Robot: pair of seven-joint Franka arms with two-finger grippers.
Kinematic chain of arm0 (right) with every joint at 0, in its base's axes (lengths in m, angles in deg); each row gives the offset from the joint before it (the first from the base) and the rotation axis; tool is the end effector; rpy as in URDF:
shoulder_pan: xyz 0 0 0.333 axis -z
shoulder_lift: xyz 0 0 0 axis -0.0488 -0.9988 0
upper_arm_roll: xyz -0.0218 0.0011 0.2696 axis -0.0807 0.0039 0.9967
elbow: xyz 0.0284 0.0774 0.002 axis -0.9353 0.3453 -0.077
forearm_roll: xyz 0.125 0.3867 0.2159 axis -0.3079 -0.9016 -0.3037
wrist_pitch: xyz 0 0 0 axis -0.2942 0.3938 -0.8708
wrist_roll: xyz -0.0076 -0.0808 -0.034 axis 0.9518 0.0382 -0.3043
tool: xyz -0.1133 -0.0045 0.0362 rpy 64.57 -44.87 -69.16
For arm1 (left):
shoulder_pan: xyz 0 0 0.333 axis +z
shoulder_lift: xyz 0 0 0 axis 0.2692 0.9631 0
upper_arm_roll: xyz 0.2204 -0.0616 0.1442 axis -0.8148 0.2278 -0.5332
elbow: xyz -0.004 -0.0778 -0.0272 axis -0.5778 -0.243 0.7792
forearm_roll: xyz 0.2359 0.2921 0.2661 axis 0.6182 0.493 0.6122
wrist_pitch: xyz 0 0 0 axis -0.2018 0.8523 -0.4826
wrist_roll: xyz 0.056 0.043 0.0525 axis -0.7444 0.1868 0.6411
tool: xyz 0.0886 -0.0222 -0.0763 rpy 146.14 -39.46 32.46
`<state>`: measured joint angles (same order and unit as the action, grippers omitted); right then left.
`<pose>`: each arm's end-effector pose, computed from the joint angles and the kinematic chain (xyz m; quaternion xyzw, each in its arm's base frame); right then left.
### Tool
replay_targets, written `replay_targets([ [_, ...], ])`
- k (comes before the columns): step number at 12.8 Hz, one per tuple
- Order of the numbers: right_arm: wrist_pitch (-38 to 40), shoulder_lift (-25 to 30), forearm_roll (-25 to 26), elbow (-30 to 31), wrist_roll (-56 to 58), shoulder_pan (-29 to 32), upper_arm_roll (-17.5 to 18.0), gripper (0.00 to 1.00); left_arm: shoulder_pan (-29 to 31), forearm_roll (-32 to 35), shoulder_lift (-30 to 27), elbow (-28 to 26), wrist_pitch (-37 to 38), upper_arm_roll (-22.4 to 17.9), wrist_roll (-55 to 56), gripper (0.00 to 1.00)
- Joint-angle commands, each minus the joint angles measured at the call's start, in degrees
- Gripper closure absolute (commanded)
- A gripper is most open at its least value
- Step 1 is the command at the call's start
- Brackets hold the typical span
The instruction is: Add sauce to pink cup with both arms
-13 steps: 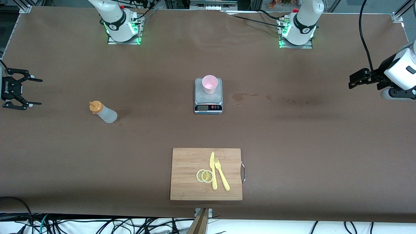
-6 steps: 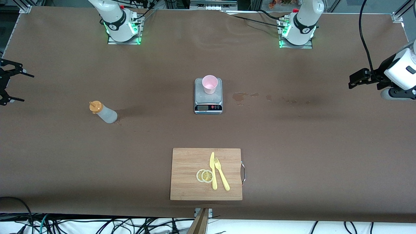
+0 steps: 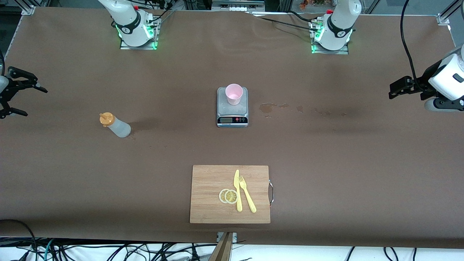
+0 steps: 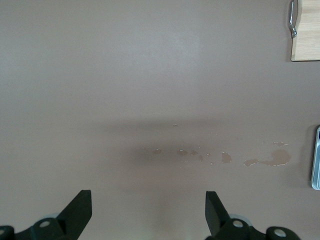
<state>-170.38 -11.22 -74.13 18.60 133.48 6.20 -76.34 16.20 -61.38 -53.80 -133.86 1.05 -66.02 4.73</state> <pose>0.6407 -0.1182 0.4809 -0.9089 -0.4010 -0.0309 0.1100 0.6330 -0.0032 0.5223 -0.9985 0.0055 0.0537 0.0066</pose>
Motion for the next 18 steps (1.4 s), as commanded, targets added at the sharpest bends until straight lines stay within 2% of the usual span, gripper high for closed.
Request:
replay_targets([
  [1, -2.5, 2.7, 4.2, 2.1, -10.2, -2.9, 0.2, 0.0, -0.1, -0.3, 0.2, 1.1, 1.2, 0.1, 0.5, 0.0],
  [9, -2.6, 5.5, 7.3, 2.1, -43.4, -9.1, 0.2, 0.0, -0.1, -0.3, 0.2, 1.1, 1.2, 0.1, 0.5, 0.0],
  [11, -2.3, 6.1, 8.8, 1.7, -47.0, -9.2, 0.5, 0.0, -0.1, -0.3, 0.2, 1.1, 1.2, 0.1, 0.4, 0.0],
  [14, -2.0, 6.0, 14.7, -0.7, -51.1, -9.2, 3.0, 0.0, -0.1, -0.2, 0.3, 1.1, 1.1, 0.1, 0.4, 0.0],
  [18, -1.6, 5.9, 14.3, -1.5, -51.7, -9.4, 3.2, 0.0, -0.1, -0.2, 0.4, 1.1, 1.1, 0.1, 0.4, 0.0],
])
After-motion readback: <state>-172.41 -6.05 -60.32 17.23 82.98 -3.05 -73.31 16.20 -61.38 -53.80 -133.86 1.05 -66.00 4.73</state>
